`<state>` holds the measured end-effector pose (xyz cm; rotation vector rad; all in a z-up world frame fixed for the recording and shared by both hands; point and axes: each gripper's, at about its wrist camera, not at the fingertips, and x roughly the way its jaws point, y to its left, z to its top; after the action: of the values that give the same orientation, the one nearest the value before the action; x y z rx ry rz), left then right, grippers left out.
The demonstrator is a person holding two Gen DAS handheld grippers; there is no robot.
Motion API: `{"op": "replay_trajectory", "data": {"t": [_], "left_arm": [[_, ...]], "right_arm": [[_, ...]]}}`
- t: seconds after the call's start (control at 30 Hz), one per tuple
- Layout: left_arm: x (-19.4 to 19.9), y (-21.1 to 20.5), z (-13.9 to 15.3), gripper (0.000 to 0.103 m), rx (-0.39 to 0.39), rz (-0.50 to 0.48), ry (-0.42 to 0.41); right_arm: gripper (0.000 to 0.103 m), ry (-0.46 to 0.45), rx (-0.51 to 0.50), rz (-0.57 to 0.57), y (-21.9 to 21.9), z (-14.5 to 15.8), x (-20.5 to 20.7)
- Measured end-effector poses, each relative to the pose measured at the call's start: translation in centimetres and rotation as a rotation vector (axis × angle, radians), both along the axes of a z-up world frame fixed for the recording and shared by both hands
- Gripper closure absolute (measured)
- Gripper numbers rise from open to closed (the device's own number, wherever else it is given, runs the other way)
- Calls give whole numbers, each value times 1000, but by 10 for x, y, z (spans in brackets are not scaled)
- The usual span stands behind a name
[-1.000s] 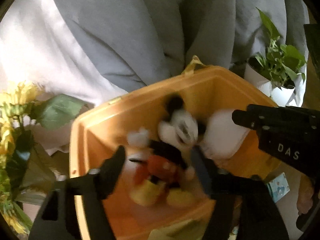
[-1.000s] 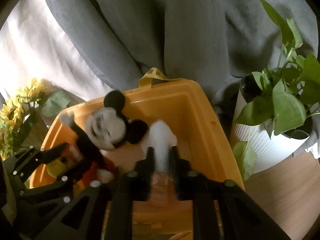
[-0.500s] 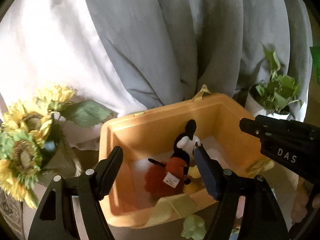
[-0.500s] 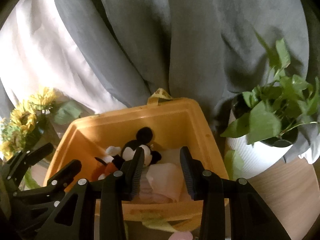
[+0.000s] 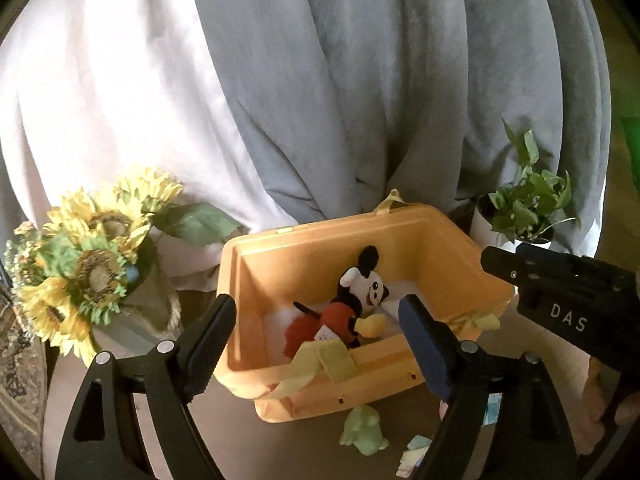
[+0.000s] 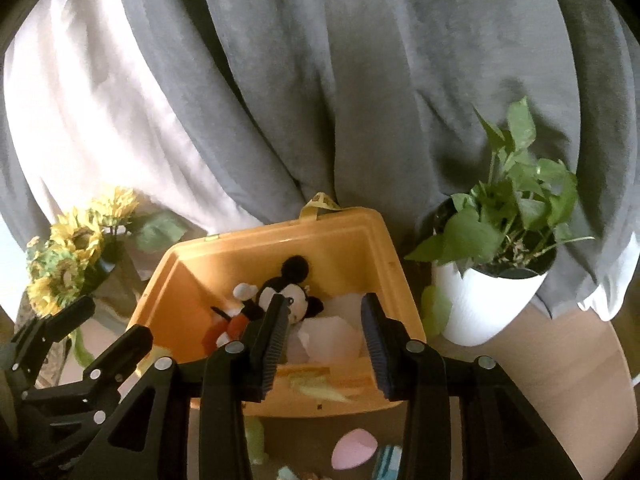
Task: Organize soft objects
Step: 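Withdraw both tools from the crate toward the toys on the table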
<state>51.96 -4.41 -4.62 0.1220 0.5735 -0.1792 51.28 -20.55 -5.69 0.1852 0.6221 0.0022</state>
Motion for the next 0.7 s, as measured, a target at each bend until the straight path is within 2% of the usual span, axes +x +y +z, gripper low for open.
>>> {"op": "replay_trajectory", "data": {"t": [0.23, 0.5, 0.7], "left_arm": [[-24, -4, 5, 18, -42, -2, 0], [-50, -13, 2, 18, -62, -12, 0], [-69, -23, -7, 18, -37, -19, 5]], "right_arm": [[56, -22, 5, -13, -6, 5, -27], [47, -51, -7, -36, -17, 7, -54], [46, -35, -8, -45, -24, -5, -69]]}}
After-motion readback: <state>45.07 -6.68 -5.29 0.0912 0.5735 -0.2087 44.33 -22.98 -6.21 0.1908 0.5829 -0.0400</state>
